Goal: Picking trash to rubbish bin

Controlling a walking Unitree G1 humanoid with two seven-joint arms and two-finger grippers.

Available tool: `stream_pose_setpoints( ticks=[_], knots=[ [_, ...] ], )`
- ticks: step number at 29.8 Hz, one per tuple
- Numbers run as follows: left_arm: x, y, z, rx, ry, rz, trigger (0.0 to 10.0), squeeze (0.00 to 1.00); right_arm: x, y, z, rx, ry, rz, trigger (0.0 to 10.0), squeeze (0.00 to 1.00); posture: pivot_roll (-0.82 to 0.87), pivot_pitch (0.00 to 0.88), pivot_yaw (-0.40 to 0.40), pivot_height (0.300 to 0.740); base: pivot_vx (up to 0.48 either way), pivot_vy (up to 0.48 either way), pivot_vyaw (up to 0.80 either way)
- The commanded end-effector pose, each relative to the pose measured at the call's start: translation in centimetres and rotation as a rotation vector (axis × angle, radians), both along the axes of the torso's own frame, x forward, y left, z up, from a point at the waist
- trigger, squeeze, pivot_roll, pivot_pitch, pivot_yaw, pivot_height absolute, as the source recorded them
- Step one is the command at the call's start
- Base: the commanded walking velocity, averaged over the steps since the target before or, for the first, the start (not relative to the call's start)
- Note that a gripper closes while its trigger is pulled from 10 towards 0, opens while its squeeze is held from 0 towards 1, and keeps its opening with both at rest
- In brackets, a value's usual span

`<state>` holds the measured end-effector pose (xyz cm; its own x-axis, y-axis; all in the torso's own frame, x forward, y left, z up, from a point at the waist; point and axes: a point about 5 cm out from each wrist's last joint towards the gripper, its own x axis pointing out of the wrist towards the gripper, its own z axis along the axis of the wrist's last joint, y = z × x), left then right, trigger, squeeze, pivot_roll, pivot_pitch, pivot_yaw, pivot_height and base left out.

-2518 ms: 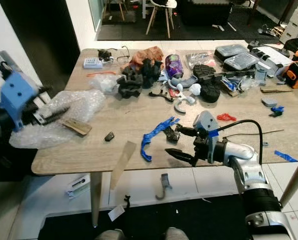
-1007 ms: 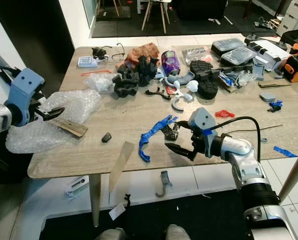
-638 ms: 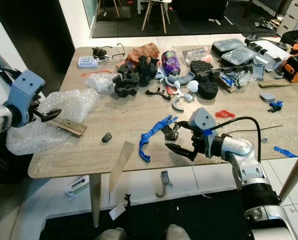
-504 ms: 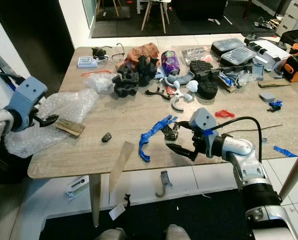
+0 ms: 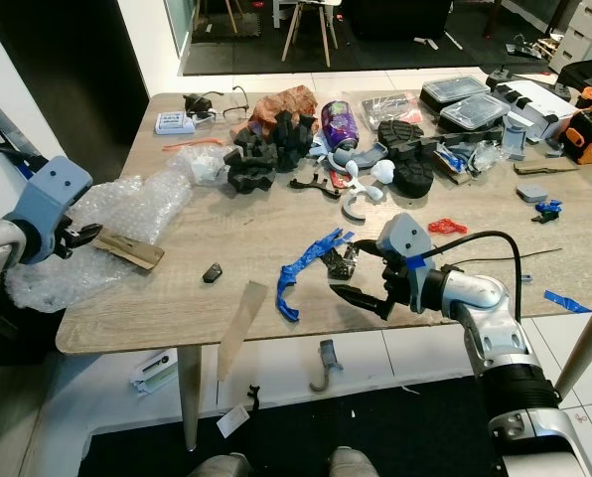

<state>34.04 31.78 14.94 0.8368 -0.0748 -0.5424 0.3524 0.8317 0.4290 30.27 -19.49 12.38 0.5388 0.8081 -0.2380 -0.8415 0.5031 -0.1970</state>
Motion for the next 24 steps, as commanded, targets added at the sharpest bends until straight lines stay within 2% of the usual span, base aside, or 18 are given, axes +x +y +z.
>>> stream_pose_setpoints(
  ticks=[1, 9, 19, 20, 21, 22, 23, 24],
  knots=[
    [0.3, -0.5, 0.0, -0.018, -0.003, -0.017, 0.0, 0.00, -0.1, -0.2, 0.3, 0.010, -0.006, 0.000, 10.0, 0.00, -0.01, 0.000, -0.016, 0.740, 0.000, 0.000, 0.00],
    [0.0, -1.5, -0.7, -0.116, 0.022, -0.083, 0.0, 0.00, 0.1, -0.4, 0.7, 0.019, -0.009, -0.002, 10.0, 0.00, -0.02, 0.000, -0.013, 0.740, 0.000, 0.000, 0.00],
    [-0.2, -2.2, -1.1, -0.160, 0.041, -0.124, 0.0, 0.00, 0.0, -0.2, 1.3, 0.051, -0.018, 0.010, 10.0, 0.00, -0.02, 0.000, -0.012, 0.740, 0.000, 0.000, 0.00],
    [-0.1, -2.4, -0.8, -0.187, 0.029, -0.141, 4.7, 0.00, 0.0, -0.2, 1.3, 0.052, -0.018, 0.011, 10.0, 0.00, -0.02, 0.000, -0.010, 0.740, 0.000, 0.000, 0.00],
    [0.0, -2.9, -0.3, -0.240, -0.002, -0.171, 10.0, 0.00, -0.1, -0.2, 1.3, 0.052, -0.019, 0.011, 10.0, 0.00, -0.02, 0.000, -0.010, 0.740, 0.000, 0.000, 0.00],
    [0.1, -3.6, 0.8, -0.322, -0.059, -0.219, 10.0, 0.00, -0.1, -0.2, 1.3, 0.052, -0.019, 0.010, 10.0, 0.00, -0.02, 0.000, -0.010, 0.740, 0.000, 0.000, 0.00],
    [0.1, -3.6, 0.8, -0.322, -0.059, -0.219, 10.0, 0.00, -0.1, -0.2, 1.3, 0.052, -0.019, 0.010, 10.0, 0.00, -0.02, 0.000, -0.010, 0.740, 0.000, 0.000, 0.00],
    [0.0, -3.9, 1.4, -0.369, -0.093, -0.240, 10.0, 0.00, -0.1, -0.2, 1.3, 0.051, -0.019, 0.010, 10.0, 0.00, -0.02, 0.000, -0.010, 0.740, 0.000, 0.000, 0.00]
  ],
)
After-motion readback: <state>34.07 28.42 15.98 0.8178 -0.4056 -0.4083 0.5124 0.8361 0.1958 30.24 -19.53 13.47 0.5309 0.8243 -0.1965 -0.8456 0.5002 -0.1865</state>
